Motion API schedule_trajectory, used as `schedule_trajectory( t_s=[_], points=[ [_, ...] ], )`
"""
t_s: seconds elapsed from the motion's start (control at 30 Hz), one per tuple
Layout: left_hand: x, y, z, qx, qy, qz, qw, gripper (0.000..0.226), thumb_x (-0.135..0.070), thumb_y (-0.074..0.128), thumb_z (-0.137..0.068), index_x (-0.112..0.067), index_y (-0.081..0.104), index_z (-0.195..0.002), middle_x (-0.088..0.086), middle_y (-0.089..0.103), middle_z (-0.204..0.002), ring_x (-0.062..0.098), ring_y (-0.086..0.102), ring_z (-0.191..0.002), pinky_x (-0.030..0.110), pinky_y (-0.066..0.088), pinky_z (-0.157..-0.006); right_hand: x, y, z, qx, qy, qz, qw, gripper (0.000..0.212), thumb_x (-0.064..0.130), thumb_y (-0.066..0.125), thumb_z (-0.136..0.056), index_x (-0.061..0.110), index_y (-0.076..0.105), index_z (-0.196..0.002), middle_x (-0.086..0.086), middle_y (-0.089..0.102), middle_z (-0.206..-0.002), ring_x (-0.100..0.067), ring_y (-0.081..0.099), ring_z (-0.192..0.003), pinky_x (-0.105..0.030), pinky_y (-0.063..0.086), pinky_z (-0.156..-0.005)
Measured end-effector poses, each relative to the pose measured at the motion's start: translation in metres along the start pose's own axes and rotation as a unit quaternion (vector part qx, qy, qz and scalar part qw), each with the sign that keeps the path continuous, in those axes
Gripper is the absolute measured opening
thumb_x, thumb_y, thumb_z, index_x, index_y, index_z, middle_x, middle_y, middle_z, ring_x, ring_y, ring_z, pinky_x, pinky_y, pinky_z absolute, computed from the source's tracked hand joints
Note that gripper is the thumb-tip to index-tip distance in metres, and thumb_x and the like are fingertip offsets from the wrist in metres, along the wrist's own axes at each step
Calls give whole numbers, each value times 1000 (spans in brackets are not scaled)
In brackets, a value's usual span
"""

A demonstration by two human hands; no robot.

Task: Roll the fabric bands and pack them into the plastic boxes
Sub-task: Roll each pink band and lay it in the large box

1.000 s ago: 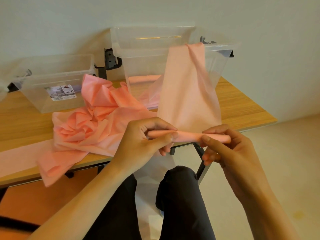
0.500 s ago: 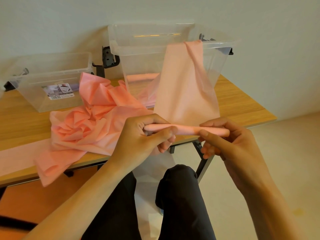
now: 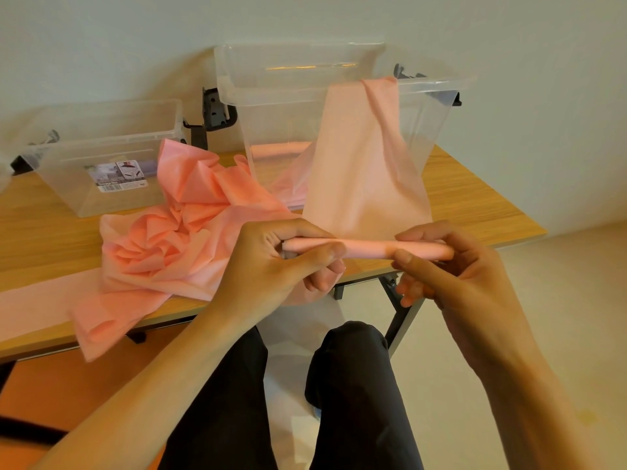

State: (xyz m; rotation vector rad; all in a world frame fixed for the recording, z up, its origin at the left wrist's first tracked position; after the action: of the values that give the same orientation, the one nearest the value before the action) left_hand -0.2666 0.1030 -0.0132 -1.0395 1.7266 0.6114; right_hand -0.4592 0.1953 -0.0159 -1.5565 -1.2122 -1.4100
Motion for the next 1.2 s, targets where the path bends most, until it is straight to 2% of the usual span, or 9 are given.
schedule_trajectory(
  t_s=[0.07,0.23,0.4,0.5,0.6,0.73,0.87,1.03,1.2],
  points=[
    [-1,1,-1,-1,-3,5,1000,8,-10,70,-85,-3,76,-87,10,73,-68,19,63,-52,28,53,-53,0,0,0,0,-2,-2,1000,27,22,76,-75,4,72,-95,-15,68,-75,-24,63,-57,-28,54,-54],
    [1,-2,-5,-16,14,-20,1000,18,-11,74,-82,-9,74,-100,3,72,-68,18,64,-52,21,51,-56,-1,-3,-3,-13,17,-10,1000,28,22,73,-78,-1,70,-92,-18,68,-69,-23,61,-51,-25,52,-51],
    [1,-1,-5,-40,13,-17,999,8,-7,70,-86,-6,74,-92,-2,69,-61,15,62,-51,23,52,-52,2,-6,-1,-3,-2,-3,1000,30,27,77,-74,12,73,-100,-17,70,-79,-25,64,-59,-29,56,-56],
    [-1,-1,-5,-37,14,-5,999,13,-13,68,-86,-5,73,-94,-1,70,-64,15,63,-52,25,52,-50,2,-6,-1,-6,-5,2,1000,32,27,75,-75,5,72,-97,-16,70,-75,-23,63,-58,-29,55,-55],
    [-3,-2,-3,-19,17,-1,1000,17,-9,70,-85,-6,71,-102,3,72,-70,18,66,-56,26,53,-51,1,-6,-2,-20,4,1,1000,30,27,72,-76,2,70,-94,-13,69,-70,-22,62,-54,-27,54,-54],
    [-2,-3,-3,-25,14,-6,1000,6,-6,69,-88,-3,72,-93,5,71,-67,17,64,-54,25,52,-50,2,-4,-4,-13,1,12,1000,31,28,73,-77,7,73,-100,-13,70,-78,-22,65,-60,-27,56,-56],
    [-2,-3,-3,-37,9,-16,999,16,-14,68,-86,2,70,-84,7,68,-60,18,62,-51,23,51,-53,1,-3,-6,-10,-11,33,999,30,25,74,-78,8,73,-103,-8,71,-89,-22,70,-71,-28,58,-59],
    [-1,-6,-5,-28,-6,-37,999,16,-20,69,-86,-5,74,-91,8,71,-70,24,66,-62,26,52,-55,0,-2,-7,-23,1,21,1000,32,30,72,-76,4,71,-94,-9,69,-71,-19,65,-60,-25,56,-57],
    [-3,-7,-3,-10,2,-30,999,10,-8,72,-86,-1,74,-94,10,74,-79,22,66,-63,25,51,-55,4,-1,-10,-21,5,10,1000,31,30,69,-80,1,69,-89,-10,64,-66,-20,59,-53,-25,51,-52]
  ],
)
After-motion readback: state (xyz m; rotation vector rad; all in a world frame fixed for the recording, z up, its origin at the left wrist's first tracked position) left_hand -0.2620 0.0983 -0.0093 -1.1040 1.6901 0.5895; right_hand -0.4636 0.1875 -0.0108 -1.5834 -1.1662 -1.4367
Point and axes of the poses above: each hand's wrist, its own z-axis away from the middle knuckle, its own y-axis out of the palm, x = y × z, the point moved 2 cm from there along -z, towards the middle knuckle
